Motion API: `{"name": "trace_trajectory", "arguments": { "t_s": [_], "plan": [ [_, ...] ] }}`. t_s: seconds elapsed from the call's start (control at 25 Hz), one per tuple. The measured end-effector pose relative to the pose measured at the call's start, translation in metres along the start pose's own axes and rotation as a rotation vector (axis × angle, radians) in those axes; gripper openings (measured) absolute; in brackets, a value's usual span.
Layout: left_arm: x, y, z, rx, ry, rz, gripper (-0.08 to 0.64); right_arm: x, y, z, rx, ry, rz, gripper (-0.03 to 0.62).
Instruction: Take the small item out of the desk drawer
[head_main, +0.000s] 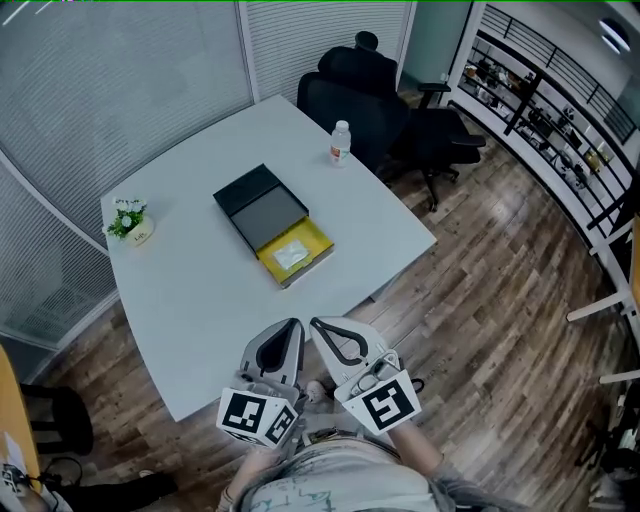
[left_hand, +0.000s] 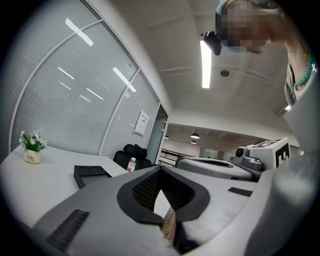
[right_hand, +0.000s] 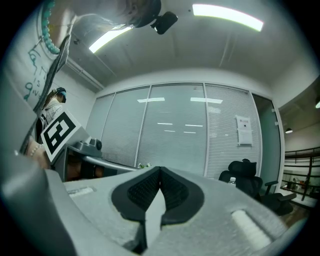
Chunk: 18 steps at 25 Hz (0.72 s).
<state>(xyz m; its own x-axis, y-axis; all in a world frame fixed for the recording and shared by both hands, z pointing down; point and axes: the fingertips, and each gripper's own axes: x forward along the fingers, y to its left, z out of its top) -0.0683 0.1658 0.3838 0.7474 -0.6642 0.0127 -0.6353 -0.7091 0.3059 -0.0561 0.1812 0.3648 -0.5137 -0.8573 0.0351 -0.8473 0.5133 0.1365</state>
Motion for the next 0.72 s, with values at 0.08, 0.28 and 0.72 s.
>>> {"name": "trace_trajectory", "arguments": {
  "t_s": [0.08, 0.28, 0.72],
  "plan": [
    [0.004, 0.005, -0.002, -0.005, 0.010, 0.002, -0.002, 0.005, -0.005, -0.001, 0.012, -0.006, -0.005, 0.002],
    [0.022, 0.027, -0.003, -0.015, 0.020, 0.029, -0.002, 0.028, -0.024, -0.007, 0.032, -0.008, 0.010, 0.002],
    [0.090, 0.069, 0.023, -0.006, -0.003, 0.092, -0.003, 0.094, -0.078, 0.002, 0.018, -0.035, 0.119, 0.002]
  ]
}}
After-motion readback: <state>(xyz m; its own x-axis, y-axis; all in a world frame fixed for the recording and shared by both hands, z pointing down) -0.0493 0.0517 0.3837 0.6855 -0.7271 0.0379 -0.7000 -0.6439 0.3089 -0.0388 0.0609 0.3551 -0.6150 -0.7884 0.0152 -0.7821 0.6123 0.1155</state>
